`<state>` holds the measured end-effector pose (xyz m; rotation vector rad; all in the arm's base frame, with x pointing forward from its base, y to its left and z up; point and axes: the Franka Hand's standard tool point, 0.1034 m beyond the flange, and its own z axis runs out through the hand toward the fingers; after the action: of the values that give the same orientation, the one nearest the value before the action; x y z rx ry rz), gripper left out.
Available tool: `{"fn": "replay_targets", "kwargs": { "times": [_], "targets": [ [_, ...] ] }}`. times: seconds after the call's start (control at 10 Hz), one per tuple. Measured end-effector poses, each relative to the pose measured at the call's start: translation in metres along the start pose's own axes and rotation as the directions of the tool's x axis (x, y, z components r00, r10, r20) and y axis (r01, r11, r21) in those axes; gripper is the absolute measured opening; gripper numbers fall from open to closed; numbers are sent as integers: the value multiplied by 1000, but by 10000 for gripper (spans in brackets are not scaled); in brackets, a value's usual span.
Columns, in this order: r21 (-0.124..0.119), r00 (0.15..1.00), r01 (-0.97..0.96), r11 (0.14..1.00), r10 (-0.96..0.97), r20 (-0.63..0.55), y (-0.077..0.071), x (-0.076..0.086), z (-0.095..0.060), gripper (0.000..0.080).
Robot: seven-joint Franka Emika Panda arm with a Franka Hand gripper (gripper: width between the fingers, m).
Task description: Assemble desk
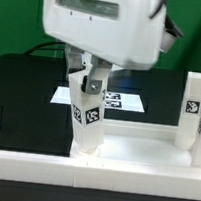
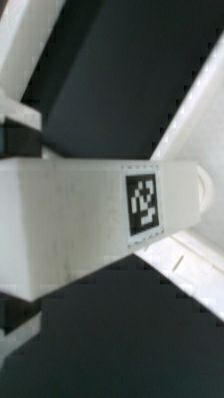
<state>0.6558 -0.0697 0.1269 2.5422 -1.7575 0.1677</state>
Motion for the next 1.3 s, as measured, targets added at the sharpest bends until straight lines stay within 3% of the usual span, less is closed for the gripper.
{"fn": "replay_targets", "kwargs": {
  "times": [0.3, 0.4, 0.7, 0.9, 1.1, 1.2, 1.3],
  "targets": [
    [-8, 950, -312, 950, 312, -21, 5, -6, -2, 295],
    [9, 927, -374, 927, 374, -32, 7, -7, -2, 298],
    [5, 864, -503, 864, 503, -35, 10, -8, -2, 298],
    [51, 740, -670, 740, 672, -24, 13, -16, -4, 301],
    [53, 717, -695, 717, 697, -21, 13, -18, -4, 301],
    [54, 721, -691, 721, 692, -22, 13, -18, -3, 375],
    [52, 722, -690, 722, 691, -24, 13, -18, -2, 515]
  ]
}}
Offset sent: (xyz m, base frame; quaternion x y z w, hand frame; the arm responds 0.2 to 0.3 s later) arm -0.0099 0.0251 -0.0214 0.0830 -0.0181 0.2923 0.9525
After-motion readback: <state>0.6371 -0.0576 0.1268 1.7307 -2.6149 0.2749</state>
